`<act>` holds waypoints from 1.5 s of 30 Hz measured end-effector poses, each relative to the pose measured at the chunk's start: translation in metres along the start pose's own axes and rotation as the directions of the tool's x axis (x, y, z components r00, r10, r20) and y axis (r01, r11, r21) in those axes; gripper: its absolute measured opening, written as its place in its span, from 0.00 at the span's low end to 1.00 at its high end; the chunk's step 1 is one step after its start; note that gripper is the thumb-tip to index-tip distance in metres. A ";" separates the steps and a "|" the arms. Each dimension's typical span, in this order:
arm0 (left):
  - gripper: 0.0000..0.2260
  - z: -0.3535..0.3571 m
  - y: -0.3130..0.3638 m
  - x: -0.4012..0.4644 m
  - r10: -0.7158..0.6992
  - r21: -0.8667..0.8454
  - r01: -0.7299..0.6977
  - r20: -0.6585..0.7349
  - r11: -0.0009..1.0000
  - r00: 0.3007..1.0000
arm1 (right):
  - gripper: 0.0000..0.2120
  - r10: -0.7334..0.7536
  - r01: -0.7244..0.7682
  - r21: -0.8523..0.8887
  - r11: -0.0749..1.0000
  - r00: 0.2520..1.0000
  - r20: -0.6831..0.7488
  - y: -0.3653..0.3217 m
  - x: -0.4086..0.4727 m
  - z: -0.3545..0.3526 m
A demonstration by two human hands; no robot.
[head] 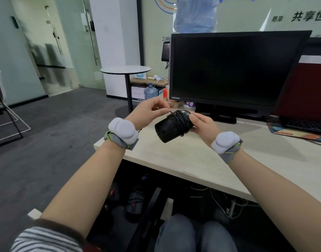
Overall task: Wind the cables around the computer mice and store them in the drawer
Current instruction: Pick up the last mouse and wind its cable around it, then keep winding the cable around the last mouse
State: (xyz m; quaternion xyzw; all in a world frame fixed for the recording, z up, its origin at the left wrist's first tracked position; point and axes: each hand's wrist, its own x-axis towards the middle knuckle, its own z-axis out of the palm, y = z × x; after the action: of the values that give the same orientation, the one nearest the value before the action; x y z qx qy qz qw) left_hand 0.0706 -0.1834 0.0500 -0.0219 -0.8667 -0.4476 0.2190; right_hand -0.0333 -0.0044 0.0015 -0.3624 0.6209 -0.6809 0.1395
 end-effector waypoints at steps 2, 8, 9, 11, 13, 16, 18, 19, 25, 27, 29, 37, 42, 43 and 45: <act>0.09 -0.002 -0.007 -0.004 -0.043 -0.165 0.040 -0.011 0.985 0.999 | 0.12 0.059 -0.067 0.196 0.978 0.997 0.045 0.001 0.001 0.008; 0.09 -0.007 -0.022 -0.016 -0.218 -0.642 0.172 0.008 0.748 0.976 | 0.12 0.166 -0.196 0.426 0.883 0.980 0.107 0.004 -0.001 0.033; 0.09 -0.009 -0.025 -0.021 -0.247 -0.698 0.198 0.032 0.688 0.968 | 0.12 0.182 -0.219 0.451 0.865 0.975 0.124 0.005 -0.003 0.039; 0.10 -0.008 -0.032 -0.026 -0.275 -0.755 0.217 0.051 0.618 0.960 | 0.12 0.210 -0.251 0.522 0.815 0.968 0.138 0.007 -0.006 0.046; 0.12 -0.005 -0.040 -0.034 -0.288 -0.800 0.206 0.043 0.564 0.957 | 0.12 0.239 -0.271 0.574 0.772 0.962 0.134 0.008 -0.010 0.058; 0.12 -0.002 -0.047 -0.045 -0.360 -0.841 0.204 0.011 0.501 0.933 | 0.11 0.286 -0.291 0.570 0.769 0.953 0.101 0.013 -0.013 0.076; 0.09 -0.002 -0.054 -0.055 -0.409 -0.866 0.183 -0.027 0.464 0.912 | 0.11 0.309 -0.304 0.564 0.768 0.947 0.089 0.018 -0.017 0.088; 0.09 -0.002 -0.057 -0.061 -0.418 -0.875 0.167 -0.045 0.455 0.907 | 0.11 0.316 -0.308 0.561 0.768 0.945 0.086 0.020 -0.019 0.093; 0.14 -0.006 -0.068 -0.101 -0.460 -0.843 0.148 -0.128 0.517 0.879 | 0.10 0.338 -0.295 0.556 0.777 0.941 0.026 0.038 -0.031 0.121; 0.16 -0.010 -0.071 -0.111 -0.487 -0.871 0.173 -0.085 0.460 0.869 | 0.09 0.346 -0.298 0.525 0.797 0.938 0.007 0.044 -0.035 0.128; 0.17 -0.015 -0.077 -0.125 -0.535 -0.884 0.235 -0.020 0.404 0.845 | 0.09 0.347 -0.301 0.488 0.819 0.938 -0.004 0.049 -0.041 0.136; 0.21 -0.010 -0.098 -0.158 -0.667 -0.531 0.606 0.101 0.592 0.739 | 0.14 0.463 -0.471 0.186 0.862 0.882 0.085 0.063 -0.051 0.140; 0.12 -0.009 -0.109 -0.186 -0.736 -0.169 0.821 0.372 0.545 0.565 | 0.11 0.652 -0.610 -0.232 0.758 0.719 0.239 0.067 -0.058 0.136; 0.11 -0.008 -0.110 -0.190 -0.751 -0.101 0.831 0.381 0.547 0.540 | 0.11 0.689 -0.602 -0.342 0.722 0.672 0.271 0.068 -0.060 0.137; 0.11 -0.008 -0.111 -0.193 -0.757 0.034 0.827 0.424 0.561 0.497 | 0.13 0.741 -0.555 -0.511 0.657 0.600 0.301 0.070 -0.063 0.141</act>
State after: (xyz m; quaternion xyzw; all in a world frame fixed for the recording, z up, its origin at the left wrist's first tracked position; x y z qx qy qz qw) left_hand 0.2219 -0.2257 -0.1086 0.2713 -0.7607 -0.5573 -0.1926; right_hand 0.0862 -0.0824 -0.0901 -0.2838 0.7692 -0.3377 0.4624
